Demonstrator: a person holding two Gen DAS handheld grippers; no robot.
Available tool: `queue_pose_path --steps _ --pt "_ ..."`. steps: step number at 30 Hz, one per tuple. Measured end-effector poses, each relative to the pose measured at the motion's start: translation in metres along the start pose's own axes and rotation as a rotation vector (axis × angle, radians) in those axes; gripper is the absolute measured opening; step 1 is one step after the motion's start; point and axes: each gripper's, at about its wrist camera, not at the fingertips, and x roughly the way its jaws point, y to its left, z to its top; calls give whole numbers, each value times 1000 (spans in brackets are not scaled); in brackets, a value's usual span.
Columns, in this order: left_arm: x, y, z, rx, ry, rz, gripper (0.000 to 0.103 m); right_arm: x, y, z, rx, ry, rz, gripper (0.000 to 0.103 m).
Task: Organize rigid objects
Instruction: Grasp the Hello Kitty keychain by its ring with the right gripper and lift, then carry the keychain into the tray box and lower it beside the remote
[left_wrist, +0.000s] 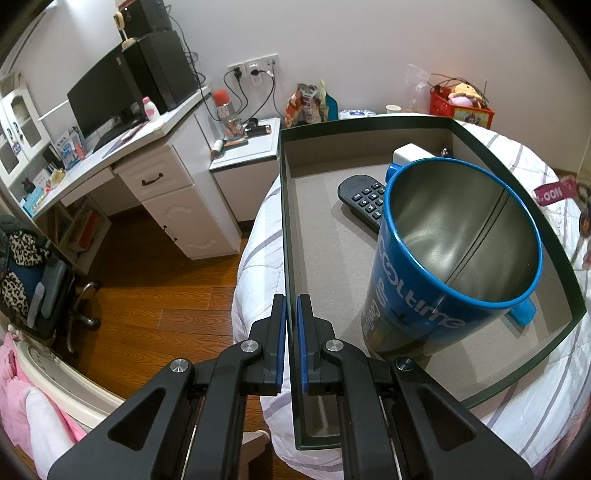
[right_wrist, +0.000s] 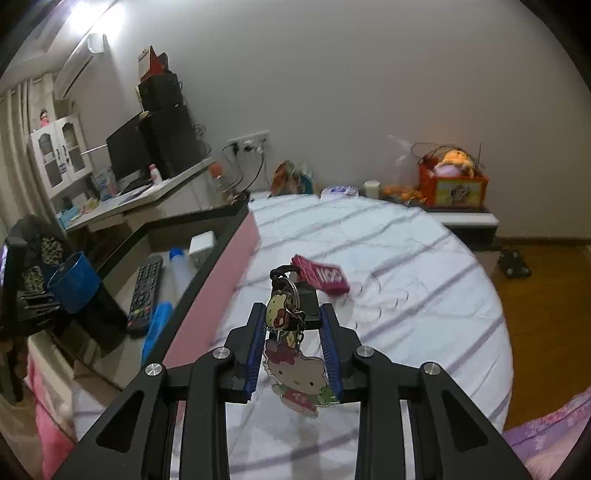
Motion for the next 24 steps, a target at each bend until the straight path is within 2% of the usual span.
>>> queue_pose_path --steps 4,9,18,24 --pt "0 0 1 -2 0 -2 4 3 15 15 -58 -13 -31 30" --pt "0 0 0 -3 0 -5 4 9 23 24 -66 -16 -64 30" --pt "0 0 0 -3 0 -5 4 11 22 23 -56 8 -98 30" --pt "0 -5 1 4 -1 -6 9 11 19 21 -41 26 -93 30"
